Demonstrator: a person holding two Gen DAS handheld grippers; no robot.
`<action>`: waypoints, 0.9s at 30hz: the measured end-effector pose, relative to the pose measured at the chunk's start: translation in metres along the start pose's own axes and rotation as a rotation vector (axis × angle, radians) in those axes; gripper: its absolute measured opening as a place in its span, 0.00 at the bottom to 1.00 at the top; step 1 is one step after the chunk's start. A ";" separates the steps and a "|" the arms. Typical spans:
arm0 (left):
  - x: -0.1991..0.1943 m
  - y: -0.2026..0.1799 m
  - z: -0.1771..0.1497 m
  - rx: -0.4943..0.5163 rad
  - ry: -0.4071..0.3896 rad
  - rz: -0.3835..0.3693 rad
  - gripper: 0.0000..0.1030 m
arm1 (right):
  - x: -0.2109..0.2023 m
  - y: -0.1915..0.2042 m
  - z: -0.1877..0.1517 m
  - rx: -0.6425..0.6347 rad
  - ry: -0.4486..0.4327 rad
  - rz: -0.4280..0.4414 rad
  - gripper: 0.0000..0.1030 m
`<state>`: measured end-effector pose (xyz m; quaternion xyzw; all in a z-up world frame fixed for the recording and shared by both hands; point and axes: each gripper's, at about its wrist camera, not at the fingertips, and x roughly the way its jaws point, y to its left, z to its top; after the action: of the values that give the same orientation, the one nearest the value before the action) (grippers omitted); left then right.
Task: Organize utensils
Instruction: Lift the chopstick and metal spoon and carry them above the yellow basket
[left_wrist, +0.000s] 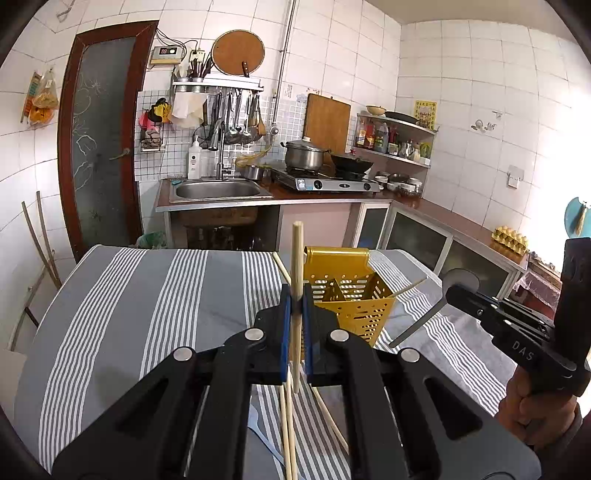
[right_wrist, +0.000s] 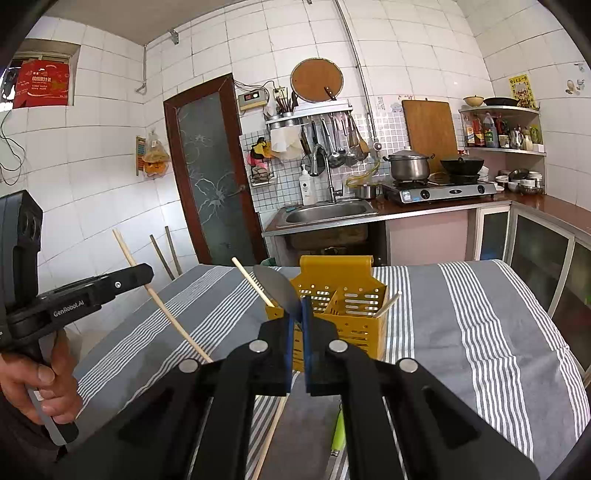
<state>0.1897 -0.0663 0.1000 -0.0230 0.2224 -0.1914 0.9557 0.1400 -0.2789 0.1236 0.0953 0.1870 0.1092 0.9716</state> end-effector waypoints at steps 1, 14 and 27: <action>0.000 -0.001 0.001 0.004 -0.003 0.002 0.04 | 0.000 0.000 0.001 0.000 -0.001 -0.001 0.04; 0.005 -0.012 0.034 0.035 -0.069 -0.002 0.04 | 0.005 0.002 0.038 -0.035 -0.066 -0.018 0.04; 0.043 -0.037 0.086 0.045 -0.140 -0.049 0.04 | 0.030 -0.002 0.072 -0.046 -0.102 -0.028 0.04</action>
<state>0.2494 -0.1198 0.1640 -0.0202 0.1501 -0.2177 0.9642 0.1954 -0.2833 0.1784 0.0757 0.1359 0.0949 0.9833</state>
